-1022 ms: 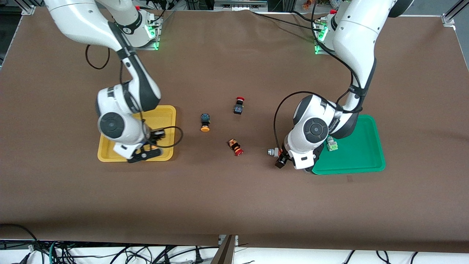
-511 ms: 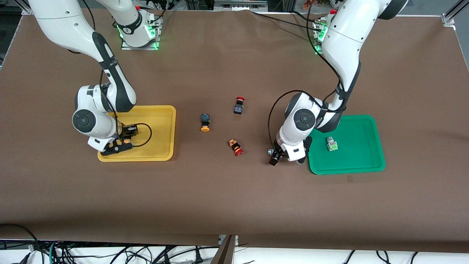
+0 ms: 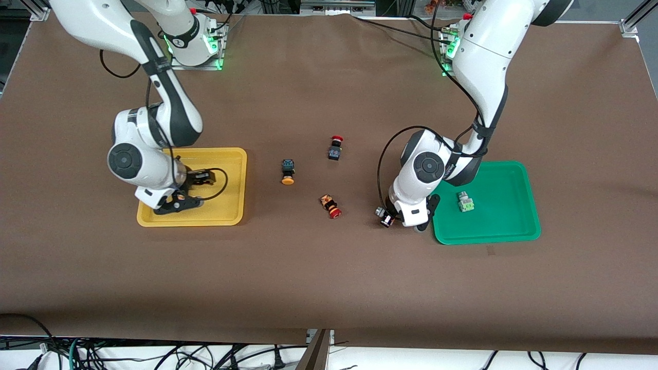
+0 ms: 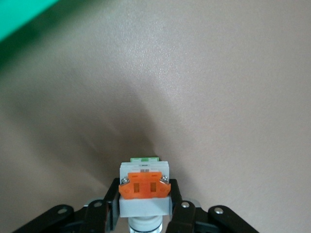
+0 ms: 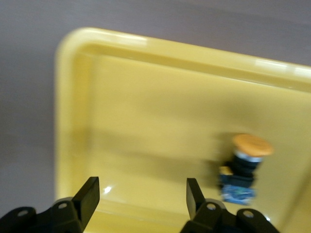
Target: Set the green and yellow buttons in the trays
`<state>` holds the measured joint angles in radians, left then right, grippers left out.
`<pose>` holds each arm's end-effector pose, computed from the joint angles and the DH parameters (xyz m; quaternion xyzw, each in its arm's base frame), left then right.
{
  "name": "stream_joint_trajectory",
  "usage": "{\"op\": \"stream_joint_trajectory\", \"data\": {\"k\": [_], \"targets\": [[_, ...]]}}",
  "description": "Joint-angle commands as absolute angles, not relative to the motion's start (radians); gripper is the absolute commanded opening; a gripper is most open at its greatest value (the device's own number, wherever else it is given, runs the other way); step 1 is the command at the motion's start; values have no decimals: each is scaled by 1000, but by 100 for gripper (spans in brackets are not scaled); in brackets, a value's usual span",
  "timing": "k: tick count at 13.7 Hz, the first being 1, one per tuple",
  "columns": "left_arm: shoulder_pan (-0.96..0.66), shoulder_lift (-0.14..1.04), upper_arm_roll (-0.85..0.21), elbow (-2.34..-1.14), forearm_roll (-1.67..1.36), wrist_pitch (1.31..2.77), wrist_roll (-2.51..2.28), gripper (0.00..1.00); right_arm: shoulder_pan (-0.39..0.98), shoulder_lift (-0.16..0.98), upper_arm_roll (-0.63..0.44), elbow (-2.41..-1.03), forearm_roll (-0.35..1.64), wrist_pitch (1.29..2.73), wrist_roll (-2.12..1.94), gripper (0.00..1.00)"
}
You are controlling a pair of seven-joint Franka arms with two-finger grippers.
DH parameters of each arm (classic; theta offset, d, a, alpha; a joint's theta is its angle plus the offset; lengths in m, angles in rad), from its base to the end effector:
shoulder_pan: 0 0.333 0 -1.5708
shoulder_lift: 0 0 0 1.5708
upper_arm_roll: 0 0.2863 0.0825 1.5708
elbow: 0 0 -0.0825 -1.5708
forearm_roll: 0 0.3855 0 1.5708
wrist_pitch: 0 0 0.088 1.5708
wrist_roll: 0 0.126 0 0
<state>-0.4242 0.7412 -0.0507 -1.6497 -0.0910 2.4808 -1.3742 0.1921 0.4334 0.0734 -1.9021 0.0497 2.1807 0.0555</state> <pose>0.6026 -0.3077 0.1459 0.8797 0.4712 -0.0099 0.0637 0.5766 0.1591 0.2136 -0.9927 -0.0866 0.0815 0.0221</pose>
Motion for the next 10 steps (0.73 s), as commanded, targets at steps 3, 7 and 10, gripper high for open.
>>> {"op": "stream_joint_trajectory", "data": {"k": [3,7,10], "targets": [[-315,626,-18,-1586,-97,2067,-814,18,285,460,187,-1893,106,2238,389,85],[-210,586,-11,-1588,32,1930,-390,20,400,523,187,-1899,106,2357,558,85],[-109,584,-12,-1609,136,1881,-67,25,454,561,186,-1905,104,2428,627,85]]}}
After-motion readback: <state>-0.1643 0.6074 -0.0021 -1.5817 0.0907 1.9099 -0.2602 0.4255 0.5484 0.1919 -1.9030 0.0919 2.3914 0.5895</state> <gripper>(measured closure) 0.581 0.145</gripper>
